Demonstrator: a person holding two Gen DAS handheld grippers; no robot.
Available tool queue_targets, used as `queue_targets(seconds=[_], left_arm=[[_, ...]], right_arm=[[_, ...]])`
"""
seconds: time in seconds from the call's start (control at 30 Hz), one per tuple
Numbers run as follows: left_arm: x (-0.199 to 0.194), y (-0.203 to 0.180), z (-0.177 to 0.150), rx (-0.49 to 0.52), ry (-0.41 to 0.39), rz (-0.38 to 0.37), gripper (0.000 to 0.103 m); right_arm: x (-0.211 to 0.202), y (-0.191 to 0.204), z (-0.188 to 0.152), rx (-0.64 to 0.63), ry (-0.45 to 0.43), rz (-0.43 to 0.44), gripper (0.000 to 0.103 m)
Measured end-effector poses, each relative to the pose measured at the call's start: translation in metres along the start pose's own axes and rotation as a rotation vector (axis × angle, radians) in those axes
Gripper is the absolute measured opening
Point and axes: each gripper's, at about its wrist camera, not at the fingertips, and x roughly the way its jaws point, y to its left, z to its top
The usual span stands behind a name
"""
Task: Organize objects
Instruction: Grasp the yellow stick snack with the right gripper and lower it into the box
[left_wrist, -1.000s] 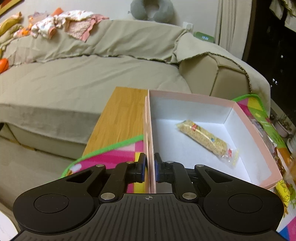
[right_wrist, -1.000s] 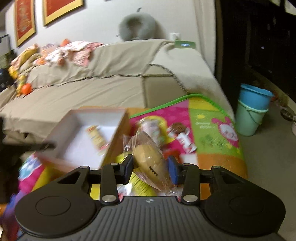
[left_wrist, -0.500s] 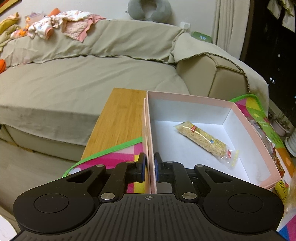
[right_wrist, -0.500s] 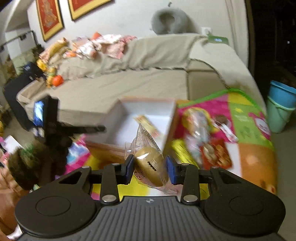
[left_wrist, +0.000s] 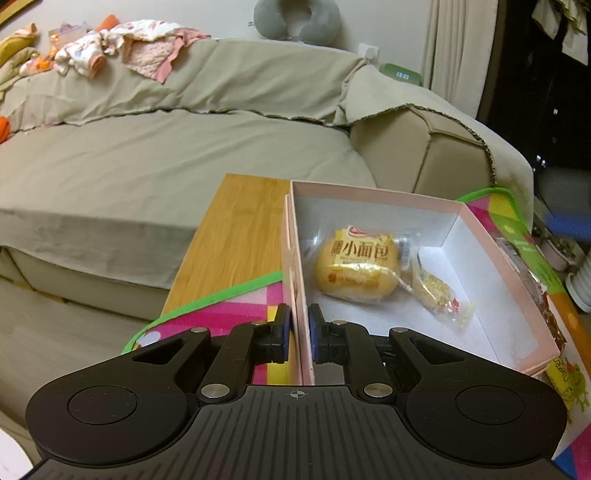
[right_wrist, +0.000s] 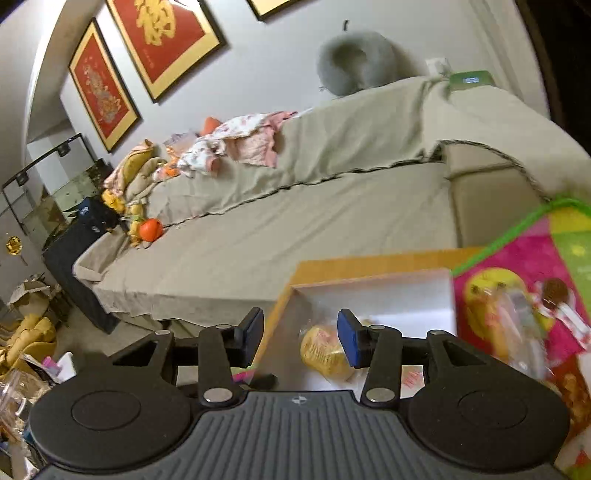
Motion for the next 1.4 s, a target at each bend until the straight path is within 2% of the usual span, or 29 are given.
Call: queue_targets(seconds=[0.07, 0.23, 0.37, 0.53, 0.8, 0.9, 0.97, 1.03, 1.1, 1.17, 1.23, 1.27, 1.3, 1.4], left_arm=[[0.0, -0.001, 0.0, -0.001, -0.002, 0.002, 0.012], [0.0, 0.0, -0.002, -0.016, -0.004, -0.003, 0.012], [-0.001, 0.0, -0.002, -0.023, -0.005, -0.004, 0.012], [-0.001, 0.0, -0.002, -0.026, -0.004, -0.003, 0.012], [-0.001, -0.001, -0.002, -0.027, -0.002, -0.001, 0.013], [-0.001, -0.001, -0.003, -0.026, -0.001, -0.002, 0.013], [-0.001, -0.001, -0.004, -0.024, 0.0, -0.001, 0.013], [-0.001, -0.001, -0.004, -0.025, 0.0, -0.001, 0.013], [-0.002, 0.0, -0.005, -0.024, 0.0, 0.0, 0.013], [-0.002, 0.0, -0.004, -0.025, -0.001, -0.001, 0.013], [-0.002, -0.001, -0.005, -0.024, -0.002, 0.0, 0.013], [-0.002, -0.001, -0.005, -0.023, -0.001, 0.001, 0.013], [-0.002, 0.0, -0.005, -0.022, 0.0, 0.0, 0.013], [-0.003, 0.001, -0.005, -0.02, 0.0, -0.001, 0.013]], right_arm=[[-0.012, -0.008, -0.011, -0.026, -0.017, -0.053, 0.046], [-0.051, -0.027, -0.048, -0.16, -0.034, -0.221, 0.06], [-0.072, -0.037, -0.088, -0.262, 0.022, -0.337, 0.073], [-0.079, -0.054, -0.122, -0.299, 0.09, -0.451, 0.075], [-0.056, -0.075, -0.127, -0.292, 0.128, -0.458, 0.078], [-0.042, -0.085, -0.127, -0.251, 0.16, -0.451, 0.078], [-0.037, -0.088, -0.128, -0.195, 0.194, -0.421, 0.078], [-0.041, -0.085, -0.129, -0.157, 0.206, -0.343, 0.078], [-0.046, -0.077, -0.127, -0.162, 0.199, -0.278, 0.078], [-0.047, -0.067, -0.125, -0.207, 0.179, -0.315, 0.077], [-0.04, -0.062, -0.122, -0.275, 0.148, -0.403, 0.07], [-0.035, -0.062, -0.12, -0.299, 0.144, -0.43, 0.063], [-0.028, -0.063, -0.118, -0.306, 0.149, -0.443, 0.054], [-0.009, -0.07, -0.112, -0.293, 0.185, -0.432, 0.044]])
